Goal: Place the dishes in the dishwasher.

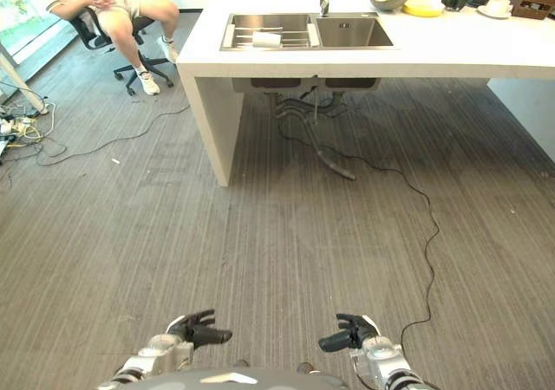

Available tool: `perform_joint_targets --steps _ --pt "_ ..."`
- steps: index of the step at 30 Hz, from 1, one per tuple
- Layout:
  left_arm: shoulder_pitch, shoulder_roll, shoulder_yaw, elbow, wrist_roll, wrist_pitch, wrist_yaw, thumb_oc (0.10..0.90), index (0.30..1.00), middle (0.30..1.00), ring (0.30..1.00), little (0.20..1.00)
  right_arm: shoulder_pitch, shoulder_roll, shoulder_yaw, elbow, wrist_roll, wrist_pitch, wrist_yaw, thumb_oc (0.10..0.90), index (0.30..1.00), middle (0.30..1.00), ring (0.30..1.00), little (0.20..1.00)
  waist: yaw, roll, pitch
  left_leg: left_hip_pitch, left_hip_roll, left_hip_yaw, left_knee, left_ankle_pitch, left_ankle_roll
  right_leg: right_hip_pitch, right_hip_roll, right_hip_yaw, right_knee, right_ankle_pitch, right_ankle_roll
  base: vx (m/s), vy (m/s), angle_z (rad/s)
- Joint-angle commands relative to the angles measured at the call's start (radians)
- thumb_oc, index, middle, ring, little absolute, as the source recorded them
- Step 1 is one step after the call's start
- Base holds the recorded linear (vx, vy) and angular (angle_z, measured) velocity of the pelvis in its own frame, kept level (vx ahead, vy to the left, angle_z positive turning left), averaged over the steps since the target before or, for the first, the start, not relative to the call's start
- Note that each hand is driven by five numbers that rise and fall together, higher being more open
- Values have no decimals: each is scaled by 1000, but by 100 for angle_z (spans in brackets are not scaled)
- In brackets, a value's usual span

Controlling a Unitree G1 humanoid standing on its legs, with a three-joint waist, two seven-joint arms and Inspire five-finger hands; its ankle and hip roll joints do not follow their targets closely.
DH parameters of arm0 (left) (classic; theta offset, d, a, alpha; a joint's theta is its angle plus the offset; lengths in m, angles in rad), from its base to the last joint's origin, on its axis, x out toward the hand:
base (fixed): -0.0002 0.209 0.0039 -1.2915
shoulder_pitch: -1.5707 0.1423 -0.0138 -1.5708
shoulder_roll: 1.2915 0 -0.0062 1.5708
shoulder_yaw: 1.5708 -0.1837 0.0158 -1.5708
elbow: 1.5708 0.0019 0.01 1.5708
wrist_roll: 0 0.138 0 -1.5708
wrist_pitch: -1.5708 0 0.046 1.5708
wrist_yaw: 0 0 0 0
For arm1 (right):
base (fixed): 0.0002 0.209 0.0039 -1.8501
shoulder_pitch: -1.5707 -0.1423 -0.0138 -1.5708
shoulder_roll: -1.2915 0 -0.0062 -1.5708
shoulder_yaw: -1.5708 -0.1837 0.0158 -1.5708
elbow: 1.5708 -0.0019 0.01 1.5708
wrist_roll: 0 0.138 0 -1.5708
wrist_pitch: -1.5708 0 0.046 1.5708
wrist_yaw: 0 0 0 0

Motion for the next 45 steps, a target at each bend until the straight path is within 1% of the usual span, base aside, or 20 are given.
perform_joint_targets --steps 1,5,9,14,17,26,32,35,41,43,44,45 --pt "-116 33 -29 -68 -36 -67 24 800 900 900 900 900 -113 -31 14 -102 31 -69 -31 800 900 900 900 900 1 -59 8 7 4 24 2 -66 -20 -16 -87 21 11 -5 85 0 0 0" --pt "-122 42 -49 -110 -37 -68 28 800 900 900 900 900 -143 -38 15 -128 32 -68 -46 800 900 900 900 900 -11 -50 13 6 5 30 2 -64 -21 -21 -88 27 11 -3 85 0 0 0" --pt "-112 32 -49 -128 -36 -67 39 800 900 900 900 900 -135 -34 16 -137 19 -59 -50 800 900 900 900 900 -13 -47 10 10 5 32 2 -68 -21 -17 -89 28 11 -6 83 0 0 0" --pt "-97 5 -53 -98 -28 -59 39 800 900 900 900 900 -105 -20 17 -115 -17 -43 -59 800 900 900 900 900 -14 -46 0 19 6 36 2 -76 -19 -8 -87 29 11 -14 82 31 -10 0" --pt "-83 4 -55 -90 -4 -54 37 800 900 900 900 900 -77 -10 1 -99 -10 -40 -63 800 900 900 900 900 -15 -44 -6 22 6 36 2 -79 -18 -5 -87 29 11 -17 82 28 -3 0" --pt "-82 7 -44 -63 33 -54 53 800 900 900 900 900 -52 -2 -23 -74 11 -40 -63 800 900 900 900 900 -15 -48 -11 20 1 34 2 -82 -16 -10 -88 31 11 -16 85 0 0 0" --pt "-80 14 -58 -68 64 -45 41 800 900 900 900 900 -54 -4 -25 -70 24 -39 -52 800 900 900 900 900 -17 -52 -8 23 -4 38 2 -91 -12 -7 -92 31 11 -12 88 4 7 0" --pt "-77 19 -71 -73 83 -39 31 800 900 900 900 900 -62 -6 -21 -72 22 -31 -44 800 900 900 900 900 -18 -52 -7 25 -10 39 2 -97 -6 -8 -97 37 11 -10 92 24 66 -1" --pt "-73 25 -66 -96 74 -32 30 800 900 900 900 900 -71 -10 -21 -80 16 -20 -39 800 900 900 900 900 -16 -55 -3 19 -21 39 2 -101 7 -14 -108 46 14 -4 100 17 63 -3" --pt "-80 24 -69 -99 74 -31 33 800 900 900 900 900 -78 -9 -24 -92 17 -18 -41 800 900 900 900 900 -15 -55 5 15 -29 37 2 -101 18 -32 -117 53 51 -13 104 -3 126 -2" --pt "-85 26 -68 -111 67 -31 36 800 900 900 900 900 -84 -8 -23 -101 20 -17 -44 800 900 900 900 900 -16 -54 14 10 -35 35 2 -103 30 -65 -125 68 110 -26 106 -18 112 -1" --pt "-85 26 -68 -111 67 -31 36 800 900 900 900 900 -84 -8 -23 -101 20 -17 -44 800 900 900 900 900 -16 -54 14 10 -35 35 2 -103 30 -65 -125 68 110 -26 106 -30 163 -7"
